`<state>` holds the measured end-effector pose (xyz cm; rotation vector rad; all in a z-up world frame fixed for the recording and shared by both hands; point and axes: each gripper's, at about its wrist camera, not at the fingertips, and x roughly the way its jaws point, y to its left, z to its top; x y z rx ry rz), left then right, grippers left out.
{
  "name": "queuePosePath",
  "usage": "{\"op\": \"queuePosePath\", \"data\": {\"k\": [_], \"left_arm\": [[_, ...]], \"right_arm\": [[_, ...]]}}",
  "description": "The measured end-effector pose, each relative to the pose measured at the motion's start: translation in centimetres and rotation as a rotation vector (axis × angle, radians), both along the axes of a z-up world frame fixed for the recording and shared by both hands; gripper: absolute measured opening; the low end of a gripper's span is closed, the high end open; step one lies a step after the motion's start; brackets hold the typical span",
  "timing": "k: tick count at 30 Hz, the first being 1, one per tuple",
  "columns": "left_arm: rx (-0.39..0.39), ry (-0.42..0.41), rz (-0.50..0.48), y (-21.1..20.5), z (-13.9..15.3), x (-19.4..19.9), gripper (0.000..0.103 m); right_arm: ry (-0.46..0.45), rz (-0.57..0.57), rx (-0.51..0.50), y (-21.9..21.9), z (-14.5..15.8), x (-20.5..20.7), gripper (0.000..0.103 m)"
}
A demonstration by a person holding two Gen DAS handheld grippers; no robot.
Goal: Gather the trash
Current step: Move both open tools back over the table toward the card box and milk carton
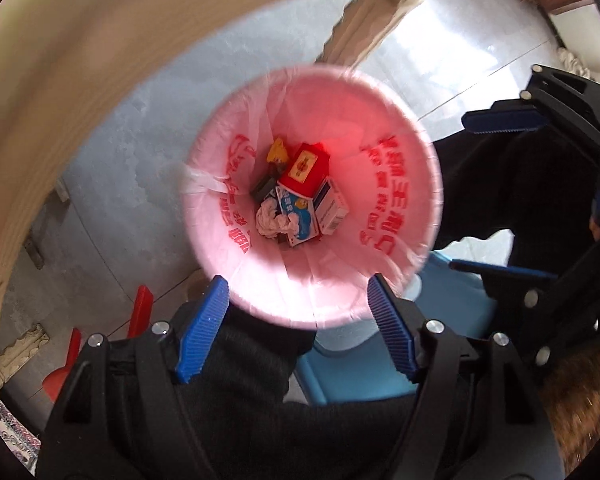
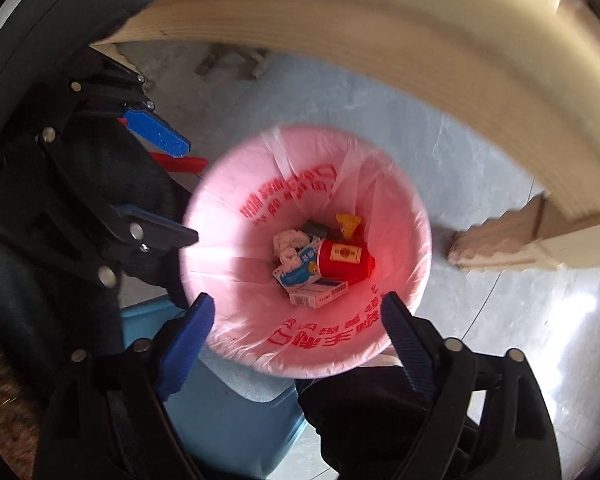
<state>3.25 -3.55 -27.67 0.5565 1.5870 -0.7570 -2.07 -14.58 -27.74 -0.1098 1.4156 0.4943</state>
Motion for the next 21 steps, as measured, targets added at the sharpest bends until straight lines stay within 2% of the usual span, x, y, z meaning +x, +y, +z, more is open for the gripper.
{"op": "queuePosePath", "data": {"k": [3, 7, 9, 11, 13, 16, 18, 21], "left_arm": [[-0.037, -0.062, -0.045, 1.0, 4.9, -0.2, 0.071], [-0.043, -0.149, -0.096, 1.5, 11.7, 1.6, 0.071], [-0.019, -0.214, -0.121, 1.4, 14.9, 3.2, 0.076], [-0.012, -0.284, -0.138, 1.2, 18.0, 4.9, 0.084], [-0.023, -0.307, -0.127, 0.8, 21.0, 7.1, 0.084], [-0.037, -0.338, -0.114, -0.1, 23.7, 9.5, 0.085], [-0.055, -0.338, -0.147, -1.1, 24.8, 10.8, 0.085], [-0.063, -0.354, -0.218, -2.7, 25.6, 12.9, 0.085]], "right_arm": [[-0.043, 0.065, 0.012, 0.0, 3.8, -0.2, 0.084], [-0.086, 0.172, 0.037, -0.2, 9.1, 0.5, 0.084], [-0.112, 0.237, 0.07, -0.8, 12.3, 1.3, 0.085], [-0.147, 0.266, 0.091, -1.7, 15.0, 2.5, 0.09], [-0.183, 0.27, 0.114, -2.8, 17.9, 4.1, 0.091], [-0.24, 0.284, 0.117, -4.1, 20.8, 6.0, 0.091], [-0.275, 0.31, 0.104, -4.6, 22.4, 7.4, 0.091], [-0.276, 0.356, 0.088, -5.2, 23.7, 9.9, 0.091]]}}
